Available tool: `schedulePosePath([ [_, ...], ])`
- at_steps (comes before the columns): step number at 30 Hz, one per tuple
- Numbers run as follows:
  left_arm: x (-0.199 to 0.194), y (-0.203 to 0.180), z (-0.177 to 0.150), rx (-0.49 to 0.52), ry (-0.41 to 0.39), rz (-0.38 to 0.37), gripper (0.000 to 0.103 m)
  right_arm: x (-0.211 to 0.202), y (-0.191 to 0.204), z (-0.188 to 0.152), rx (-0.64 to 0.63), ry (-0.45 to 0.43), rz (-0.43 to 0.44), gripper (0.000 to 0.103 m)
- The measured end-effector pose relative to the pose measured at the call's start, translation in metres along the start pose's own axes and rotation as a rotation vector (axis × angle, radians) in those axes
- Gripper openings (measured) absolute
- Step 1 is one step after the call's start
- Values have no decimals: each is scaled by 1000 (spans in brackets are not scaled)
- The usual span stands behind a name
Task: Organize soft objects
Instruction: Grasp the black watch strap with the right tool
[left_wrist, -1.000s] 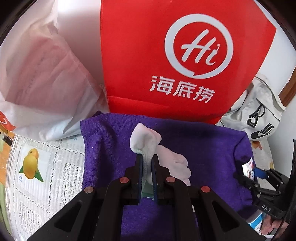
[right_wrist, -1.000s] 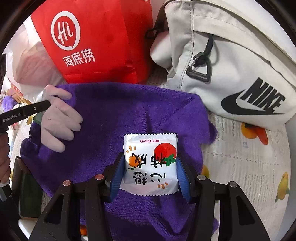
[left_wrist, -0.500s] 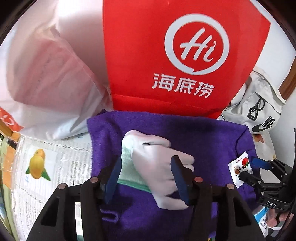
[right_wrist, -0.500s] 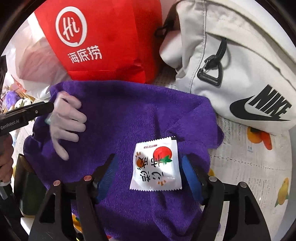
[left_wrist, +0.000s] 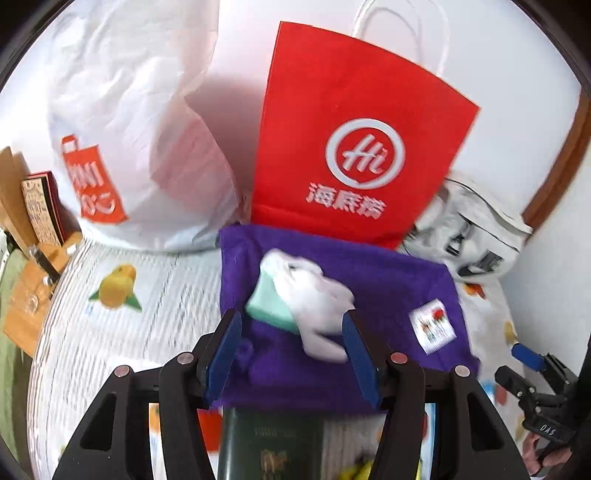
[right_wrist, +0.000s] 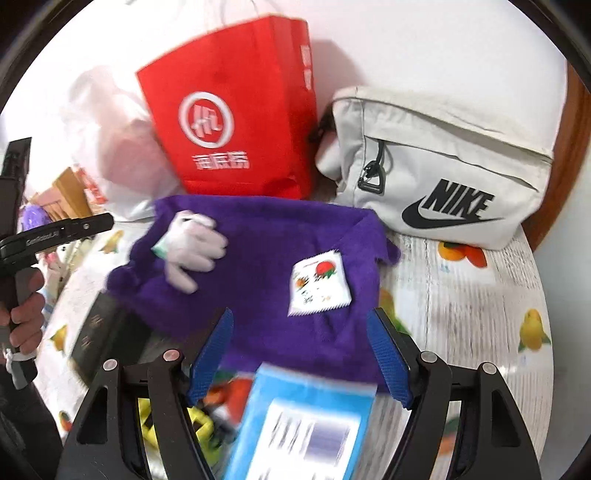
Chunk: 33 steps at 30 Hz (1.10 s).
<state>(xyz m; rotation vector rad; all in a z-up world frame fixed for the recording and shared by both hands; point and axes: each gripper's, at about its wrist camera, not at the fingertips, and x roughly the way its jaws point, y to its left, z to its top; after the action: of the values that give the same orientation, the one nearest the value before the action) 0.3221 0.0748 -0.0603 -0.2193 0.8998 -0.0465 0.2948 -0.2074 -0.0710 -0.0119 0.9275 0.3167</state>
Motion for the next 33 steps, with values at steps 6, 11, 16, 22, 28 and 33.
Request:
schedulePosePath([
  [6,-37,1,-37,11,-20,13,55,-33,24,-46,-11,-4,35,74],
  [11,-60,7,-75,20,-18,23,57,-52,41,-87,-18,12,50,74],
  [16,-77,9,-106,30,-24,24,64,-62,57,-129,-22,33,81,73],
  [22,-89,20,-141,-1,-32,24,64,-40,73,-167,-13,120,115,46],
  [28,-92,32,-172,-7,-18,18,64,-24,79,-181,-29,143,72,44],
  [33,-90,47,-187,-28,-2,16,64,-14,85,-184,-58,153,29,34],
])
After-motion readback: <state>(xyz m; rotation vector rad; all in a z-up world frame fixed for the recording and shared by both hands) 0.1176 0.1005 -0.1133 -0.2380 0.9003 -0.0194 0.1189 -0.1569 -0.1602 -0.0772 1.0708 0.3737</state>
